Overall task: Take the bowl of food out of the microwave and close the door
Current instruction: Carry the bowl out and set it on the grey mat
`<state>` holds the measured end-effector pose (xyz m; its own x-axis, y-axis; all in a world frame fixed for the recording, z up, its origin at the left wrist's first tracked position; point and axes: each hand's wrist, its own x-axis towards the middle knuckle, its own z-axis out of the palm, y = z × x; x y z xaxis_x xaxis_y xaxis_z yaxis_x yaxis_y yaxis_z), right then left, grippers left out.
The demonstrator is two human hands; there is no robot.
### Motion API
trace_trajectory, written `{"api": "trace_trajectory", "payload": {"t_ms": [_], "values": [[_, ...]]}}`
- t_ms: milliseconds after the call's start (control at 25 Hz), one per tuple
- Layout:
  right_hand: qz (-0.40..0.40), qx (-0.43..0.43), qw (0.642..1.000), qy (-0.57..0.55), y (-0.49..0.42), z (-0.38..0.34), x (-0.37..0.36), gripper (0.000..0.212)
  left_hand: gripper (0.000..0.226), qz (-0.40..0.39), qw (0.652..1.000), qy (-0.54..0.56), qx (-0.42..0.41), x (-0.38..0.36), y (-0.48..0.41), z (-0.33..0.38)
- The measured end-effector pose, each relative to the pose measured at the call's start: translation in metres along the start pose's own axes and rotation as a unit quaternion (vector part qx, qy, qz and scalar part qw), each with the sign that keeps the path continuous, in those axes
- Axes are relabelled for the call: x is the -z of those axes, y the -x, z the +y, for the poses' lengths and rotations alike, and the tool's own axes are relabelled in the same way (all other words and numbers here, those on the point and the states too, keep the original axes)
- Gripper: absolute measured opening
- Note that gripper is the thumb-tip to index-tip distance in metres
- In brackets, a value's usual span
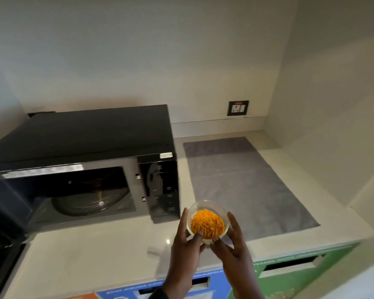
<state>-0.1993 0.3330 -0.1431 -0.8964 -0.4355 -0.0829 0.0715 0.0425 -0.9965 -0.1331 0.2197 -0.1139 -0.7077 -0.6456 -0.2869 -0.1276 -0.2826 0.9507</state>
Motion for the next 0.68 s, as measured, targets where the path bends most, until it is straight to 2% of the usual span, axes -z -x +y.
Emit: {"api": "trace_trajectory", "payload": {"t_ms": [160, 280, 480, 680], "values": [[0.065, 0.004, 0.998, 0.021, -0.046, -0.001, 0.044, 0.07, 0.07, -0.032, 0.994, -0.098, -0.028, -0.052, -0.043, -0.001], [0.064, -0.003, 0.998, 0.012, -0.095, 0.004, 0.071, 0.069, 0.074, -0.062, 0.985, -0.155, -0.043, -0.083, -0.083, -0.001], [0.055, -0.018, 0.997, 0.043, -0.175, 0.005, 0.093, 0.075, 0.095, -0.064, 0.991, -0.107, -0.044, -0.125, -0.155, -0.01], [0.052, -0.007, 0.995, 0.084, -0.213, 0.002, 0.1, 0.076, 0.089, -0.059, 0.99, -0.114, -0.063, -0.148, -0.208, -0.019]]}}
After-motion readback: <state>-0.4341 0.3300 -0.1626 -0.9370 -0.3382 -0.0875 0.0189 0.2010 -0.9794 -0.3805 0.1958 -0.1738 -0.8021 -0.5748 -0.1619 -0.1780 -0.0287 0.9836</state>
